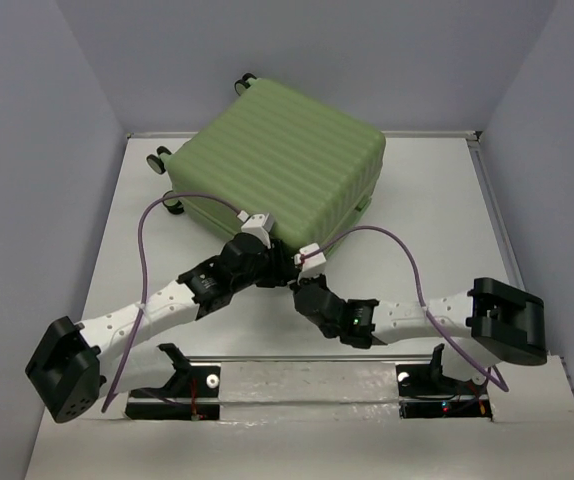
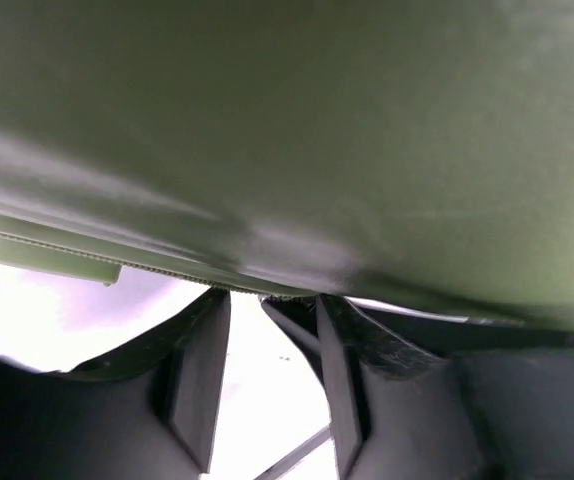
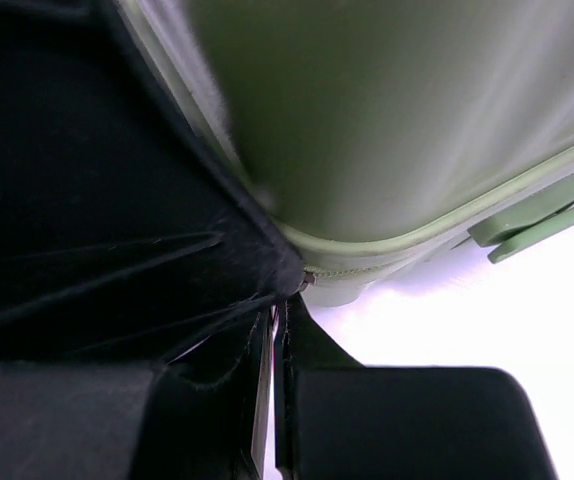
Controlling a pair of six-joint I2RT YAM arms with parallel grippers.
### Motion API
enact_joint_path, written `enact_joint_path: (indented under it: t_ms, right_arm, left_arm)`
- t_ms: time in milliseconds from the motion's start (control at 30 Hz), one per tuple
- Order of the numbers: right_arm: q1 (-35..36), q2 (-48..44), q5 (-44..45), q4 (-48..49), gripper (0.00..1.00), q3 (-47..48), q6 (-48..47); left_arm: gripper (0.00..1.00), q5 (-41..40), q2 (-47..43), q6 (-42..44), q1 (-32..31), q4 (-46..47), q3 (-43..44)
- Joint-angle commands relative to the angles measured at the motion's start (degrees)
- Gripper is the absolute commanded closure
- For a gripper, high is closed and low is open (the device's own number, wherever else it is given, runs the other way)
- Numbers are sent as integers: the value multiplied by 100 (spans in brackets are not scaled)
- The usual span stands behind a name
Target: Pack the luggage
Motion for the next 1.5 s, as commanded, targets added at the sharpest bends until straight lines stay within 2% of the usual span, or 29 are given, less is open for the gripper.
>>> enact_joint_path:
  t_ms: [0, 133, 267, 333, 467, 500, 533, 667, 700, 733, 867, 900, 933, 1000, 1033, 1267, 1467]
  right_arm:
    - [1337, 346, -2428, 1896, 93, 636, 583]
    - [1520, 267, -2393, 2101, 93, 485, 452]
    - [2135, 706, -1744, 1801, 93, 995, -515]
    - [2136, 681, -1742, 1871, 93, 952, -333]
    - [2136, 163, -1234, 2074, 93, 146, 19]
    - [2136, 32, -962, 2074, 93, 21, 168]
    - [2136, -187, -873, 2039, 93, -84, 230]
    - [1882, -461, -862, 1907, 93, -340, 468]
    - [1829, -479, -959, 1889, 93, -392, 503]
    - [1759, -488, -977, 1854, 93, -393, 512]
    - [1759, -453, -1003, 1749, 93, -375, 565]
    - [1706, -436, -1003, 1749, 93, -393, 582]
    - [1706, -427, -995, 1749, 93, -393, 591]
    - [1706, -418, -934, 1687, 93, -402, 644]
    - [1706, -427, -924, 1626, 93, -410, 661]
    - [1653, -550, -810, 1354, 93, -437, 697]
    - [1653, -480, -845, 1300, 93, -411, 749]
  left_arm:
    - [43, -602, 291, -76, 15, 2057, 662]
    - [38, -796, 184, -84, 24, 1881, 767]
    - [37, -779, 482, -181, 24, 1872, 1057]
    - [35, -849, 553, -155, 33, 1741, 1189]
    - [13, -1148, 143, -15, 164, 1118, 1374]
    - [3, -1183, 1, -23, 261, 1021, 1357]
    - [1, -1123, -122, -41, 401, 933, 1322]
    - [1, -193, -632, -199, 1638, 686, 1251]
    - [1, 10, -711, -242, 2224, 616, 1286]
    - [1, 464, -721, -243, 2500, 546, 1460]
    - [1, 1109, -405, -137, 3922, 150, 2032]
    - [1, 1241, -317, -137, 3927, 124, 2120]
    - [1, 1564, -116, -190, 4370, 97, 2286]
    - [1, 1847, 69, -260, 4707, 106, 2393]
    - [1, 1918, 140, -295, 5109, 123, 2420]
    - [1, 2085, 903, -427, 6087, 220, 2621]
    - [1, 2534, 1723, -769, 6282, 695, 2877]
